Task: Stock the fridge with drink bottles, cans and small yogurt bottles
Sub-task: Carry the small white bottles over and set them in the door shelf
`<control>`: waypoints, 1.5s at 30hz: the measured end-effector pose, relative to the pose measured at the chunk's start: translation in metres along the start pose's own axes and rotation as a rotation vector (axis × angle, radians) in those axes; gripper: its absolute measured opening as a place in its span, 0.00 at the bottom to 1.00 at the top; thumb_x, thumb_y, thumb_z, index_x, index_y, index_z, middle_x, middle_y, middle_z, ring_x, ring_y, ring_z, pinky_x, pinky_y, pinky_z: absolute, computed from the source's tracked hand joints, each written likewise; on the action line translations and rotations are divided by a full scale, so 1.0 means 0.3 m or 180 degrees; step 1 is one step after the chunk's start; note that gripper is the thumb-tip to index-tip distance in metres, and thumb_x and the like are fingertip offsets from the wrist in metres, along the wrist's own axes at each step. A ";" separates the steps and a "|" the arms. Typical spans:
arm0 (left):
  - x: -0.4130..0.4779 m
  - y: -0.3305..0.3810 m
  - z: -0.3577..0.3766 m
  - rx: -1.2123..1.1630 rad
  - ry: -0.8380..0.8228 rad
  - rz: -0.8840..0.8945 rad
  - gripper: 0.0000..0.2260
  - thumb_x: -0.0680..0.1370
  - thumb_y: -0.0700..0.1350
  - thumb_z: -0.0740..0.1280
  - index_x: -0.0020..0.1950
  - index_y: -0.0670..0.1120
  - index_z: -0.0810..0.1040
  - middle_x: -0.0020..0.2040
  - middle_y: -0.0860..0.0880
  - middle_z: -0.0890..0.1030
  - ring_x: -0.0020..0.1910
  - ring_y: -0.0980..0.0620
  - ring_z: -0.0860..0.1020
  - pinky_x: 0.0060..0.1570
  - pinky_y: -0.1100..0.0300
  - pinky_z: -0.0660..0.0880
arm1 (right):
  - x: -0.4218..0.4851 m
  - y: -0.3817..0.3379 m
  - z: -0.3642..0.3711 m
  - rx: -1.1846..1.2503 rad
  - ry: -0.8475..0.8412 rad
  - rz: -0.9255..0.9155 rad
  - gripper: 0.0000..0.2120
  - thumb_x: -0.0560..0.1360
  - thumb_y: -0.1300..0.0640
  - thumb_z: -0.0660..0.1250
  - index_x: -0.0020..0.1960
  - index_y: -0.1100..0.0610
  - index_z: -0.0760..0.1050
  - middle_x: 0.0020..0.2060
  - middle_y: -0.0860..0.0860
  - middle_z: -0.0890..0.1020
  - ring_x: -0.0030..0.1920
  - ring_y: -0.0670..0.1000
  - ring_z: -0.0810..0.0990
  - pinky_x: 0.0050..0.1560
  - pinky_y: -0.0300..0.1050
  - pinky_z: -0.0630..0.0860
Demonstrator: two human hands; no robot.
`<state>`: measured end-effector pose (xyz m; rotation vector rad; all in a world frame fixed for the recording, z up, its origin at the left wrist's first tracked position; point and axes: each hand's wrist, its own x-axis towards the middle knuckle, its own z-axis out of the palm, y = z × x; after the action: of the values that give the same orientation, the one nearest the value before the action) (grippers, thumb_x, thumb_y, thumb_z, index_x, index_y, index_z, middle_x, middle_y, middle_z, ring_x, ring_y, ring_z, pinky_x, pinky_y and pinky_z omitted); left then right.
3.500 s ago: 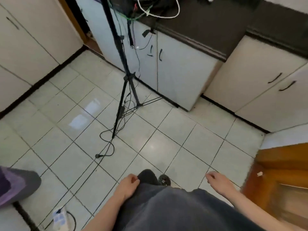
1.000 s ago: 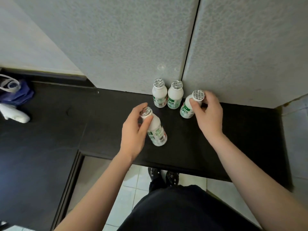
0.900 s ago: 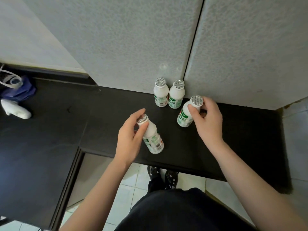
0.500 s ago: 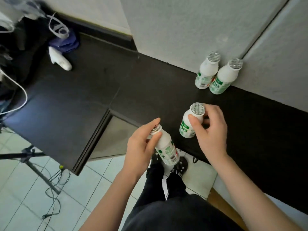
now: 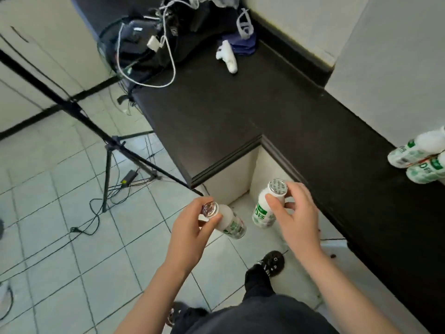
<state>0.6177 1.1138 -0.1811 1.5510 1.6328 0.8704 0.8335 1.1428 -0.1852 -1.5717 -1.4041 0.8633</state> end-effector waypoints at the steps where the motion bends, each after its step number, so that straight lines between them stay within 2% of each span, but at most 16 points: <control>1: -0.043 -0.032 -0.062 -0.0038 0.0143 -0.0007 0.16 0.76 0.46 0.68 0.52 0.68 0.70 0.50 0.65 0.77 0.46 0.59 0.77 0.41 0.72 0.73 | -0.029 -0.030 0.063 -0.0026 -0.0112 -0.0049 0.21 0.71 0.38 0.64 0.55 0.53 0.74 0.49 0.44 0.75 0.50 0.46 0.77 0.48 0.53 0.79; 3: -0.148 -0.109 -0.199 -0.0055 0.0436 -0.0107 0.16 0.76 0.46 0.68 0.53 0.67 0.70 0.51 0.66 0.76 0.48 0.60 0.77 0.43 0.72 0.73 | -0.101 -0.099 0.208 -0.0069 -0.0384 -0.0203 0.17 0.72 0.41 0.65 0.55 0.52 0.74 0.48 0.43 0.75 0.50 0.48 0.77 0.50 0.52 0.78; 7: -0.422 -0.287 -0.488 -0.0109 0.1110 -0.0338 0.13 0.75 0.50 0.67 0.54 0.66 0.71 0.53 0.68 0.75 0.51 0.62 0.76 0.46 0.70 0.75 | -0.283 -0.267 0.522 0.0092 -0.0972 -0.0500 0.12 0.70 0.39 0.64 0.51 0.43 0.73 0.48 0.41 0.75 0.48 0.42 0.77 0.47 0.36 0.75; 10: -0.659 -0.444 -0.696 -0.0053 0.1658 -0.0552 0.17 0.76 0.43 0.69 0.56 0.64 0.72 0.52 0.65 0.77 0.52 0.60 0.76 0.47 0.70 0.75 | -0.439 -0.386 0.775 0.0222 -0.1503 -0.0629 0.15 0.72 0.39 0.67 0.52 0.47 0.75 0.48 0.45 0.77 0.48 0.43 0.77 0.44 0.35 0.74; 14: -0.966 -0.595 -0.931 -0.0059 0.2425 -0.1045 0.20 0.75 0.41 0.70 0.55 0.67 0.72 0.52 0.63 0.77 0.52 0.61 0.76 0.45 0.68 0.75 | -0.654 -0.549 1.070 0.0348 -0.2140 -0.0970 0.08 0.73 0.50 0.69 0.50 0.42 0.74 0.48 0.40 0.77 0.49 0.38 0.76 0.42 0.31 0.73; 17: -1.174 -0.678 -1.050 -0.0071 0.3064 -0.1365 0.20 0.75 0.42 0.70 0.55 0.67 0.73 0.53 0.63 0.77 0.51 0.59 0.77 0.46 0.64 0.75 | -0.792 -0.664 1.249 0.0324 -0.2682 -0.1233 0.09 0.73 0.52 0.69 0.50 0.40 0.74 0.48 0.37 0.77 0.49 0.37 0.75 0.42 0.30 0.74; 20: -1.350 -0.745 -1.122 -0.0075 0.3693 -0.1689 0.18 0.75 0.45 0.70 0.55 0.68 0.73 0.54 0.66 0.76 0.51 0.62 0.76 0.45 0.64 0.75 | -0.926 -0.753 1.423 0.0291 -0.3150 -0.1486 0.08 0.72 0.51 0.68 0.50 0.41 0.74 0.47 0.40 0.77 0.49 0.37 0.75 0.41 0.31 0.74; 24: -1.531 -0.834 -1.163 -0.0208 0.4386 -0.2193 0.19 0.75 0.44 0.70 0.56 0.67 0.73 0.54 0.63 0.77 0.52 0.60 0.76 0.47 0.61 0.76 | -1.096 -0.826 1.647 0.0139 -0.3791 -0.1766 0.07 0.73 0.52 0.69 0.50 0.45 0.75 0.47 0.41 0.77 0.48 0.38 0.75 0.39 0.36 0.75; 28: -1.684 -0.933 -1.240 -0.0304 0.4886 -0.2614 0.18 0.75 0.44 0.69 0.57 0.65 0.73 0.54 0.59 0.78 0.53 0.58 0.76 0.46 0.68 0.72 | -1.281 -0.905 1.913 0.0078 -0.4281 -0.2013 0.07 0.72 0.47 0.66 0.49 0.38 0.73 0.48 0.40 0.77 0.48 0.39 0.76 0.40 0.35 0.74; 30: -1.766 -1.001 -1.325 -0.0316 0.5141 -0.2766 0.17 0.75 0.44 0.69 0.57 0.65 0.73 0.55 0.58 0.77 0.53 0.58 0.76 0.47 0.65 0.73 | -1.395 -0.962 2.067 0.0144 -0.4507 -0.2080 0.07 0.73 0.47 0.65 0.48 0.36 0.71 0.48 0.39 0.77 0.48 0.38 0.76 0.40 0.34 0.73; 33: -1.872 -1.098 -1.527 -0.0155 0.5416 -0.2917 0.17 0.75 0.44 0.69 0.57 0.65 0.73 0.53 0.62 0.76 0.53 0.55 0.77 0.48 0.61 0.75 | -1.564 -1.099 2.306 0.0275 -0.4774 -0.2227 0.07 0.74 0.48 0.65 0.49 0.37 0.71 0.49 0.41 0.77 0.49 0.41 0.76 0.42 0.38 0.74; 38: -2.020 -1.200 -1.930 0.0276 0.5560 -0.2937 0.19 0.74 0.43 0.71 0.55 0.65 0.72 0.51 0.64 0.74 0.51 0.57 0.76 0.46 0.68 0.71 | -1.804 -1.406 2.634 0.0734 -0.4875 -0.2463 0.05 0.72 0.41 0.62 0.48 0.36 0.71 0.47 0.40 0.78 0.47 0.40 0.76 0.37 0.35 0.75; 42: -2.098 -1.257 -2.219 0.0419 0.5815 -0.2610 0.19 0.75 0.43 0.70 0.55 0.67 0.71 0.51 0.66 0.74 0.52 0.61 0.76 0.46 0.75 0.69 | -1.945 -1.629 2.828 0.1158 -0.4759 -0.2545 0.06 0.73 0.44 0.64 0.49 0.36 0.72 0.46 0.36 0.77 0.48 0.40 0.77 0.41 0.33 0.75; 45: -2.127 -1.280 -2.398 0.0386 0.5942 -0.2342 0.19 0.76 0.44 0.69 0.55 0.68 0.70 0.53 0.64 0.75 0.53 0.64 0.75 0.47 0.76 0.70 | -2.026 -1.754 2.928 0.1400 -0.4565 -0.2460 0.06 0.72 0.43 0.63 0.49 0.39 0.73 0.45 0.39 0.78 0.48 0.44 0.77 0.43 0.34 0.74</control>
<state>-0.1797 0.4576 -0.1059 -0.4431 3.0426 1.8886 -0.2574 0.6753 -0.0912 0.2143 -2.2406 1.6904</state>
